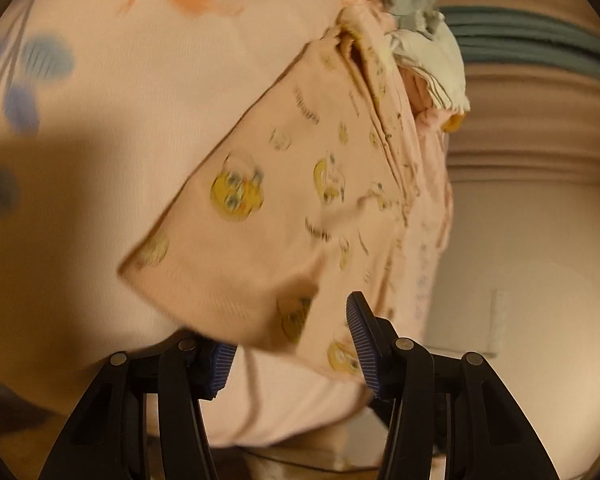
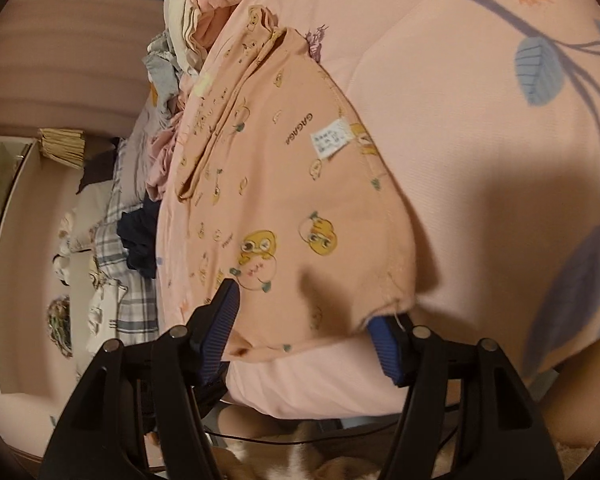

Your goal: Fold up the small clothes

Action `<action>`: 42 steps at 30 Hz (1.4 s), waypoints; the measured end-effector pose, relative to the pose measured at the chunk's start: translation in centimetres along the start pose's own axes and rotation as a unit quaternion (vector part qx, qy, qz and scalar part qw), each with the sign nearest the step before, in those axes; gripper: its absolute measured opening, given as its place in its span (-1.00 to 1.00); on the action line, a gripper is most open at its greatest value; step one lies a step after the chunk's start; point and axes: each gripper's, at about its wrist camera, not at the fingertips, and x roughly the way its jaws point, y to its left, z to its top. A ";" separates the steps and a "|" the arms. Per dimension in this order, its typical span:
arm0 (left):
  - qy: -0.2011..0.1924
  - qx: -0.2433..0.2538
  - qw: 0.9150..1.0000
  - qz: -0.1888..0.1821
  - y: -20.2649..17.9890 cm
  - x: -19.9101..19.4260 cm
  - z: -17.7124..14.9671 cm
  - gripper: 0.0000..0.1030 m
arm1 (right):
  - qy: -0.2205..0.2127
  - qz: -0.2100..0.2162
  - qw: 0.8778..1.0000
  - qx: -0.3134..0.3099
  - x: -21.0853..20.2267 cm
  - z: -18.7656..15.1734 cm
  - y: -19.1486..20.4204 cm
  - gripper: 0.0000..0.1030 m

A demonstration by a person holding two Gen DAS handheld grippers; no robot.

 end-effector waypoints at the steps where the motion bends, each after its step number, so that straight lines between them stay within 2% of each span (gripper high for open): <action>1: -0.005 0.017 1.000 0.014 -0.7 0.1 0.0 -0.01 | 0.000 -0.001 1.000 0.001 0.1 0.0 0.1 0.23; 5: -0.027 0.062 0.996 0.058 -2.1 0.9 0.1 -0.01 | 0.001 0.002 1.000 0.002 0.8 0.3 0.4 0.23; 11: -0.027 0.063 0.996 0.062 -2.5 1.5 1.4 -0.01 | -0.001 -0.018 1.000 -0.016 1.1 1.0 1.1 0.20; 15: -0.023 0.060 0.995 0.071 -2.5 2.3 2.1 -0.02 | -0.001 -0.033 0.999 -0.015 1.7 1.6 0.7 0.10; 16: -0.025 0.062 0.995 0.072 -2.5 2.0 1.9 -0.04 | -0.002 -0.035 0.999 -0.014 1.8 1.7 0.6 0.04; 19: -0.031 0.079 0.993 0.087 -2.1 1.7 1.5 -0.30 | -0.004 -0.037 0.999 -0.025 1.9 1.6 0.5 -0.01; 21: -0.035 0.078 0.993 0.087 -1.5 1.6 1.4 -0.52 | -0.007 -0.049 0.998 -0.039 1.9 1.5 0.5 -0.13; 23: -0.041 0.076 0.992 0.087 -1.0 1.4 1.3 -0.65 | -0.014 -0.079 0.995 -0.055 2.0 1.2 0.5 -0.54; 24: -0.045 0.079 0.992 0.092 -0.8 1.4 1.2 -0.73 | -0.020 -0.098 0.992 -0.071 2.1 0.9 0.5 -0.64; 26: -0.051 0.090 0.989 0.103 -0.8 1.5 1.0 -0.76 | -0.032 -0.120 0.988 -0.093 2.1 0.6 0.5 -0.95; 27: -0.055 0.098 0.988 0.109 -1.0 1.5 0.9 -0.76 | -0.036 -0.123 0.987 -0.096 2.2 0.4 0.3 -0.97; 31: -0.072 0.138 0.974 0.164 -2.4 2.1 0.1 -0.80 | -0.044 -0.132 0.985 -0.102 2.3 0.4 0.3 -0.99; 35: -0.104 0.212 0.939 0.248 -4.6 3.3 -1.7 -0.81 | -0.060 -0.156 0.976 -0.142 2.4 -0.4 1.0 -0.99; 37: -0.119 0.228 0.928 0.271 -4.9 3.7 -2.3 -0.81 | -0.066 -0.162 0.973 -0.152 2.4 -0.5 1.2 -0.99; 39: -0.125 0.235 0.922 0.282 -5.0 3.9 -2.5 -0.83 | -0.069 -0.159 0.973 -0.150 2.5 -0.5 1.1 -0.99; 42: -0.122 0.236 0.922 0.283 -4.9 3.8 -2.3 -0.83 | -0.067 -0.154 0.974 -0.149 2.5 -0.3 0.9 -0.99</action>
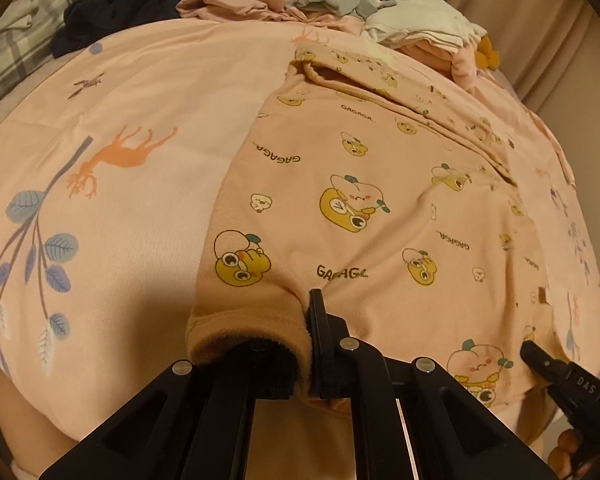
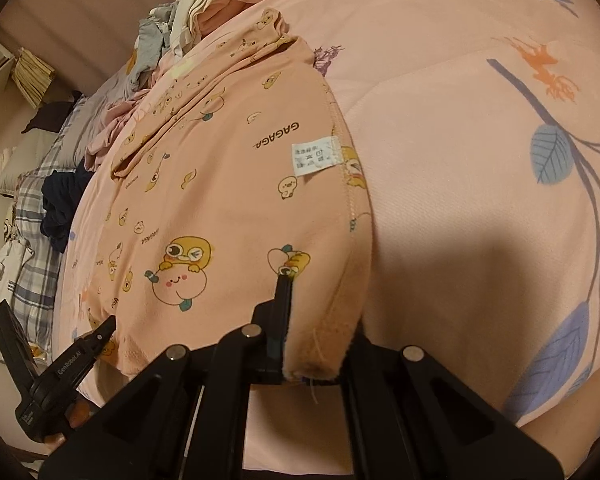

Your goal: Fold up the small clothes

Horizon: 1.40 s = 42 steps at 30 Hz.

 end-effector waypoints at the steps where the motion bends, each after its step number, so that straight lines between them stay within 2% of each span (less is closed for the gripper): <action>1: 0.001 0.001 1.000 -0.002 0.1 0.0 0.0 -0.83 | -0.001 0.000 1.000 -0.001 -0.1 -0.1 0.1 -0.99; 12: -0.004 0.016 1.000 0.008 -0.6 -0.2 -0.3 -0.83 | -0.001 0.003 1.000 0.007 -0.2 -0.4 0.1 -0.99; 29: -0.005 0.023 1.000 0.018 -1.0 -0.1 -0.3 -0.83 | -0.022 -0.021 0.999 -0.031 -0.1 -0.9 1.2 -1.00; 34: 0.009 0.021 1.000 0.010 -1.0 -0.2 0.9 -0.88 | -0.005 -0.040 0.998 -0.049 -0.1 -0.1 2.0 -0.99; 37: 0.004 0.010 1.000 -0.017 -1.1 -0.8 2.6 -0.88 | -0.006 -0.027 0.998 -0.048 -0.6 0.9 2.5 -0.93; 40: -0.019 -0.010 0.999 -0.049 -1.1 -1.9 4.5 -0.88 | -0.026 0.009 0.999 -0.040 -1.9 2.3 3.0 -0.93; 42: -0.037 -0.014 0.998 -0.046 -1.5 -2.4 6.2 -0.88 | -0.038 0.033 0.998 -0.034 -2.7 3.7 3.3 -0.93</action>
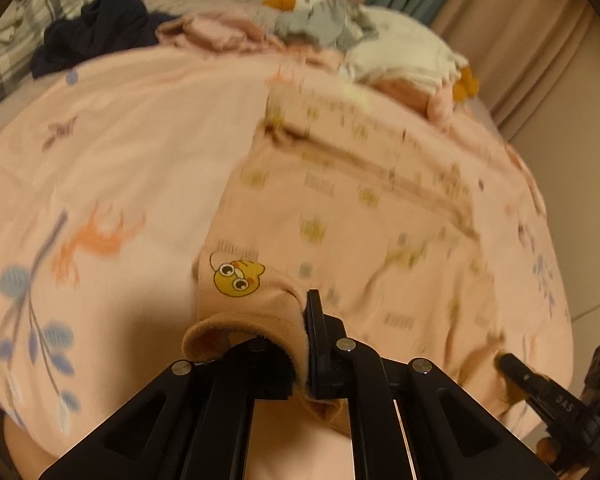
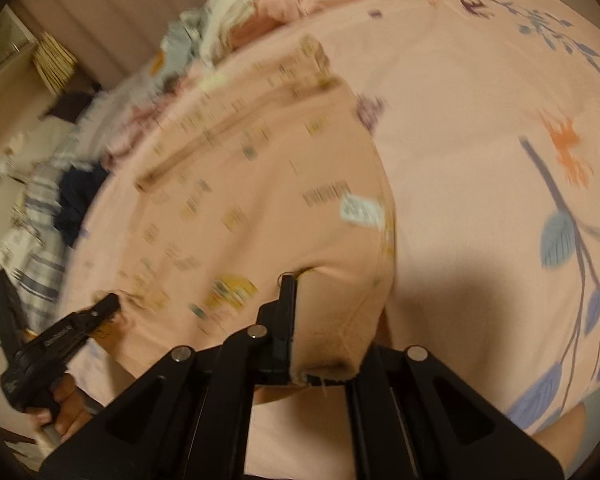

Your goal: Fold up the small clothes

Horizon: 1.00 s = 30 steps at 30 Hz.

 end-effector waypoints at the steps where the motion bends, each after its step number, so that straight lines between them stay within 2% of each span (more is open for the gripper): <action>1: -0.009 0.001 1.000 0.011 -0.3 0.0 0.8 -0.88 | -0.006 0.004 1.000 0.000 -0.2 1.1 0.2 -0.93; 2: -0.022 0.003 1.000 0.016 -0.8 -0.1 1.9 -0.88 | -0.010 0.000 1.000 -0.001 -0.1 2.0 0.5 -0.93; 6: -0.038 0.002 0.999 -0.003 -2.2 0.3 5.2 -0.88 | -0.031 -0.005 0.999 -0.009 0.2 5.8 1.3 -0.92; 12: -0.056 -0.004 0.998 0.034 -4.1 3.9 10.9 -0.88 | -0.049 -0.014 0.998 -0.021 1.8 12.9 3.0 -0.92; 14: -0.058 -0.019 0.998 0.032 -4.0 5.3 12.5 -0.88 | -0.045 -0.006 0.999 -0.015 3.0 15.4 3.2 -0.92; 16: -0.052 -0.036 0.997 0.034 -3.6 6.8 14.0 -0.88 | -0.040 -0.014 0.999 -0.020 4.7 17.6 3.8 -0.92; 19: -0.033 -0.046 0.996 0.064 -3.1 10.0 16.6 -0.88 | -0.025 -0.040 0.998 -0.041 7.7 20.8 4.7 -0.92; 23: -0.034 -0.019 0.995 0.096 -3.5 13.6 18.7 -0.88 | 0.009 -0.061 0.998 -0.033 12.9 24.3 4.8 -0.92; 28: 0.043 -0.004 0.990 0.134 -3.2 20.5 20.1 -0.88 | 0.067 -0.126 0.990 -0.017 20.2 25.9 3.3 -0.93; 30: 0.035 0.020 0.989 0.146 -3.4 21.4 20.0 -0.88 | 0.071 -0.127 0.989 -0.013 21.3 25.7 2.6 -0.97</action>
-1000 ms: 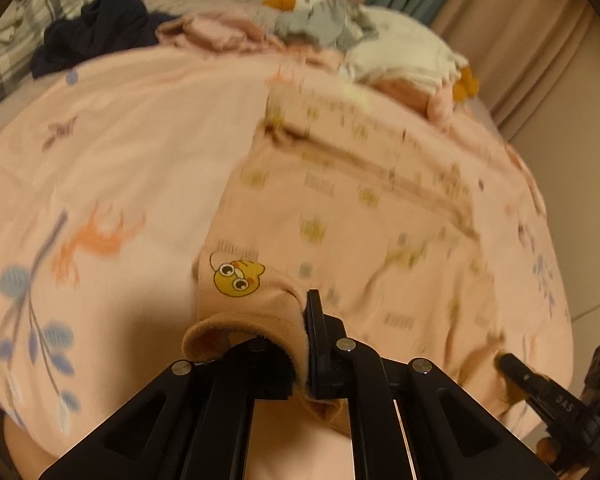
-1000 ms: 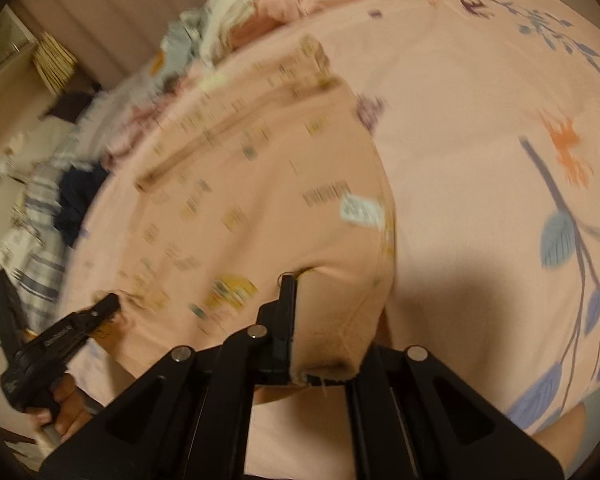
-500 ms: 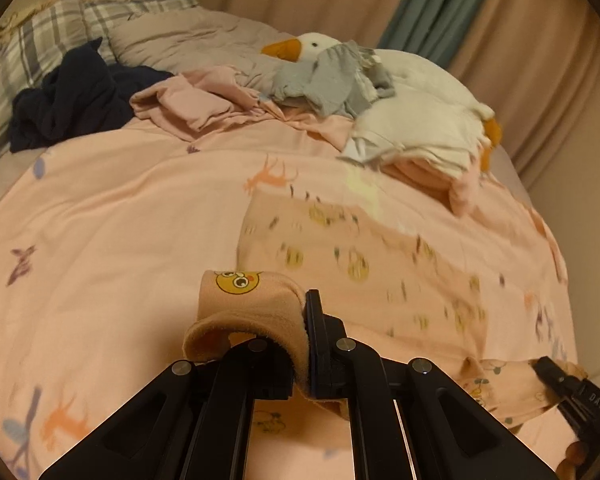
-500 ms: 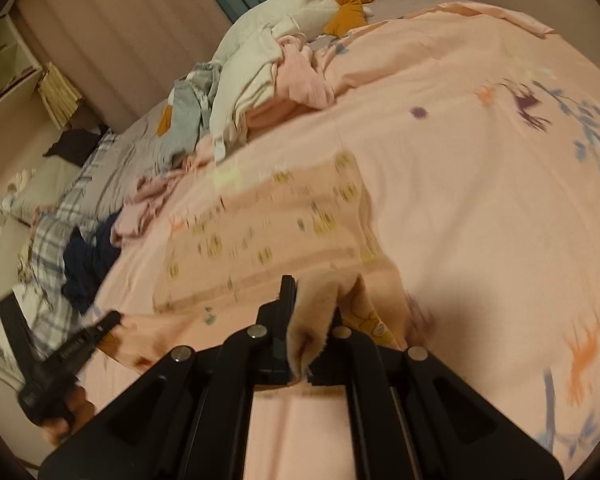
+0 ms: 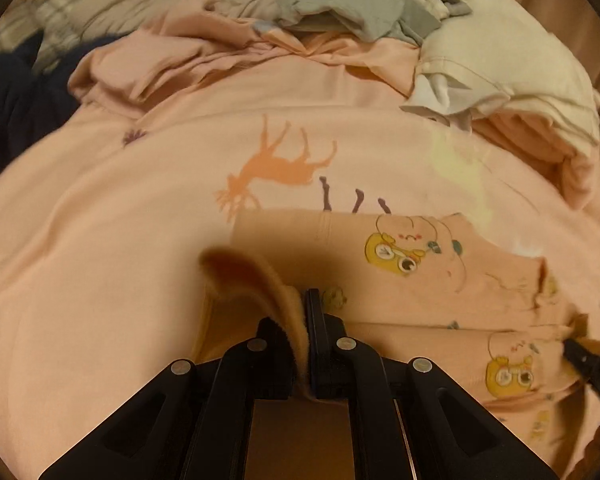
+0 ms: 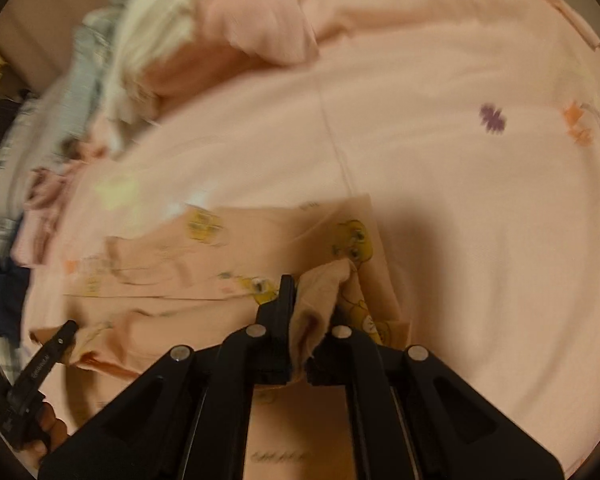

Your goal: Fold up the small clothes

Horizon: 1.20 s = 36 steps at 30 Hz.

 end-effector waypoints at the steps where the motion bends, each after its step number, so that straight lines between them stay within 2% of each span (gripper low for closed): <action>1: -0.012 0.015 1.000 0.008 -0.3 -0.2 -0.1 -0.88 | -0.012 0.009 1.000 0.002 -0.1 -0.2 -0.3 -0.97; 3: -0.004 0.033 0.999 0.013 -0.7 -0.4 0.0 -0.88 | -0.009 0.022 1.000 0.003 -0.5 -0.2 -0.7 -0.93; 5: 0.011 0.045 0.999 0.003 -0.4 -1.0 0.2 -0.88 | 0.002 0.039 0.999 0.005 -1.1 -0.1 -1.3 -0.91; 7: 0.021 0.036 0.999 -0.016 0.6 -2.0 0.7 -0.88 | 0.011 0.052 0.999 0.014 -2.5 -0.2 -2.3 -0.86; 8: 0.019 0.020 0.999 -0.029 1.5 -3.0 0.8 -0.83 | 0.009 0.055 0.998 0.019 -3.2 -0.3 -2.6 -0.74; 9: 0.015 0.012 0.999 -0.033 2.0 -3.8 0.9 -0.78 | 0.003 0.053 0.998 0.024 -4.1 -0.5 -3.0 -0.52; 10: 0.007 0.008 0.999 -0.030 2.6 -4.6 1.0 -0.78 | -0.014 0.040 0.999 0.026 -5.3 -0.8 -3.5 -0.42; 11: -0.007 0.007 1.000 -0.013 3.2 -5.7 1.1 -0.78 | -0.028 0.023 0.999 0.025 -6.2 -1.1 -3.8 -0.34; 12: -0.017 0.007 1.000 0.000 3.7 -6.6 1.3 -0.78 | -0.042 0.001 0.999 0.019 -7.5 -1.3 -4.0 -0.33; 14: -0.028 -0.005 0.999 0.018 5.1 -8.1 1.5 -0.78 | -0.054 -0.014 0.998 0.007 -9.1 -1.4 -4.3 -0.34; 17: -0.023 -0.033 0.999 0.022 7.0 -9.4 1.3 -0.78 | -0.065 -0.017 0.998 0.003 -11.5 -2.0 -4.7 -0.40; 18: -0.020 -0.037 0.999 0.014 7.4 -10.0 0.9 -0.78 | -0.067 -0.011 0.998 -0.001 -11.9 -2.2 -4.5 -0.42; 20: -0.017 -0.028 0.999 -0.023 7.4 -10.5 0.3 -0.82 | -0.068 0.000 0.998 -0.015 -12.6 -2.9 -3.9 -0.69; 22: -0.009 -0.009 0.999 -0.050 6.5 -10.9 -0.7 -0.86 | -0.061 -0.002 0.998 -0.026 -12.8 -3.7 -3.0 -0.81; 25: 0.010 0.028 0.996 -0.089 4.3 -10.9 -2.5 -0.87 | -0.046 0.017 0.998 -0.042 -11.5 -4.9 -1.7 -0.87; 28: 0.047 0.054 0.991 -0.115 2.1 -9.1 -4.0 -0.87 | -0.002 0.043 0.998 -0.047 -9.0 -6.3 -0.9 -0.88; 31: 0.081 0.060 0.990 -0.101 0.5 -5.8 -4.6 -0.87 | 0.041 0.049 0.997 -0.051 -5.7 -7.4 0.0 -0.88; 33: 0.094 0.056 0.990 -0.086 0.0 -3.9 -4.5 -0.87 | 0.053 0.038 0.996 -0.057 -3.8 -7.7 0.6 -0.90; 36: 0.084 0.035 0.990 -0.106 -0.7 -3.4 -2.3 -0.87 | 0.028 0.034 0.997 -0.071 -3.3 -6.3 1.4 -0.90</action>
